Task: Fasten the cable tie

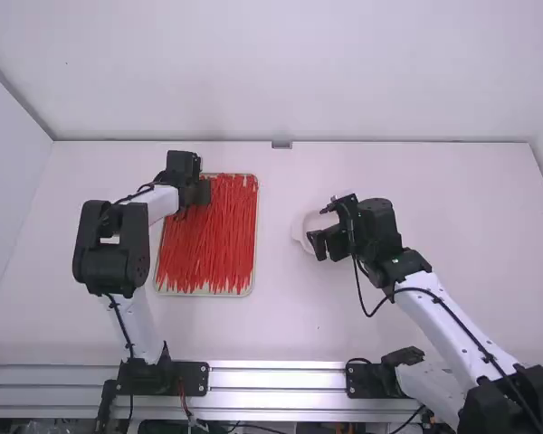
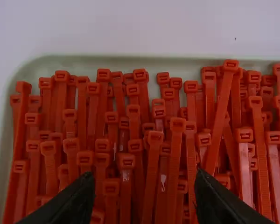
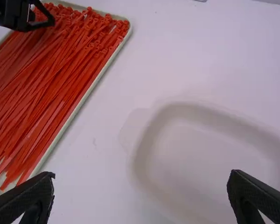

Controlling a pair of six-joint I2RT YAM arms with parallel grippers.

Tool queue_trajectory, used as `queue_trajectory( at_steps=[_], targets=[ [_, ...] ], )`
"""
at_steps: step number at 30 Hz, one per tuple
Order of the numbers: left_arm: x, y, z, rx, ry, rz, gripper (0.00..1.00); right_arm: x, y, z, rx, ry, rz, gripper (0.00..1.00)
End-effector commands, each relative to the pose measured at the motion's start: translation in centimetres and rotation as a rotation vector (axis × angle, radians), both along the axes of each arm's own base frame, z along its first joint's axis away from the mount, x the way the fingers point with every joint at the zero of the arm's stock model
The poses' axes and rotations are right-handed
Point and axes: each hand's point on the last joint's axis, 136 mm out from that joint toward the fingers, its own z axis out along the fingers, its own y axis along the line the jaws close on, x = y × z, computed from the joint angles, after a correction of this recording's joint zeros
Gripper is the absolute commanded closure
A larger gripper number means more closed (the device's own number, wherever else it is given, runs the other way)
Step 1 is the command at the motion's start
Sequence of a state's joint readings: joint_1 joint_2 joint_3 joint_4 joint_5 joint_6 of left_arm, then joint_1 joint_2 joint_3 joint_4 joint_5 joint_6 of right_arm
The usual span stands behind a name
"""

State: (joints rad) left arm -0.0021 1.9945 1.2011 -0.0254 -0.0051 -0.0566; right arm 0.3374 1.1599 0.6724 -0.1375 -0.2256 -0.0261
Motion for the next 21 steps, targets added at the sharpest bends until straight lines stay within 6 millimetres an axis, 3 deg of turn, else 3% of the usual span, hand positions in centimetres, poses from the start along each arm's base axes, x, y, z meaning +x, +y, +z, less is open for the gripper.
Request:
queue_trajectory(
  at_steps=[1,21],
  targets=[
    [-0.5,0.4,-1.0,0.012,0.024,0.007,0.44,0.7,0.2,2.0,0.02,-0.049,0.003,0.01],
    [-0.5,0.4,-3.1,0.012,0.048,0.012,0.46,0.7,0.1,2.0,0.016,-0.047,-0.002,0.01]
  ],
)
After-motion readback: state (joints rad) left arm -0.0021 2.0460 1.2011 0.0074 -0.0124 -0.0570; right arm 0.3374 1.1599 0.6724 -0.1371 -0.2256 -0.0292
